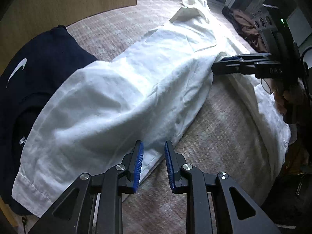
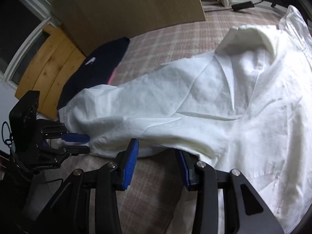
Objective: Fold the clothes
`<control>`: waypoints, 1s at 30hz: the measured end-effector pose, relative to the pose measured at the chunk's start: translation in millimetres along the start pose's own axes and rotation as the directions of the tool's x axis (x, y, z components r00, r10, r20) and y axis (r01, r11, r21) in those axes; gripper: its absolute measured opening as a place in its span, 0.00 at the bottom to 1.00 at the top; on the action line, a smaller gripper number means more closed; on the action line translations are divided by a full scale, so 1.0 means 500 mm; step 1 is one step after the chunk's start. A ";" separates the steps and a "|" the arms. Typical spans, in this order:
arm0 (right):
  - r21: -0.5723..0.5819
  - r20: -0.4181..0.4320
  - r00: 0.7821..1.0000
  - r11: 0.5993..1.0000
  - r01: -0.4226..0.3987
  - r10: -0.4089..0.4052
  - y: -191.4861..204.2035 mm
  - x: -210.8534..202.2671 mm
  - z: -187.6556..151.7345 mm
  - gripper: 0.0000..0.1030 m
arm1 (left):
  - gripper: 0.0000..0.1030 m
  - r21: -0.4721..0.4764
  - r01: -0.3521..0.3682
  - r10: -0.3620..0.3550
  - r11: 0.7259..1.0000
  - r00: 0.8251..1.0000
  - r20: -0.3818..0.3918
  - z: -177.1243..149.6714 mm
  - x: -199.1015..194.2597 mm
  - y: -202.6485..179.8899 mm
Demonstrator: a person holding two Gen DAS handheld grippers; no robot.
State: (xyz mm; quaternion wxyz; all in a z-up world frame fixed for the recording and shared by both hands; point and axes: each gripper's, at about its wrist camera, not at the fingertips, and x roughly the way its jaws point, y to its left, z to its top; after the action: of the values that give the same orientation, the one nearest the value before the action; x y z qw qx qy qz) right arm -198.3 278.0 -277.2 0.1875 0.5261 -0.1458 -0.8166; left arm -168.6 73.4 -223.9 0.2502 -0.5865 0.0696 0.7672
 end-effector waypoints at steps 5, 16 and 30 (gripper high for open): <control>0.002 0.035 0.998 0.999 -0.046 0.046 0.006 -0.026 -0.004 0.07 | 0.21 0.001 0.016 -0.016 1.000 1.000 0.000 0.001 0.000 0.002; -0.038 0.005 1.000 0.999 0.017 -0.017 0.012 -0.056 -0.021 0.08 | 0.24 0.038 0.016 -0.017 0.999 1.000 0.025 0.014 -0.032 -0.038; -0.014 -0.012 1.000 1.000 0.015 -0.015 0.010 -0.025 -0.005 0.06 | 0.01 0.069 0.053 -0.051 0.996 0.999 -0.018 0.081 0.001 -0.041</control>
State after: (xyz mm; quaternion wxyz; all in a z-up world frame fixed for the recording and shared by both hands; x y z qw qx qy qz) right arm -190.6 279.2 -265.8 0.1860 0.5306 -0.1350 -0.8159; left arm -194.1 107.2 -208.4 0.2897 -0.5852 0.0828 0.7529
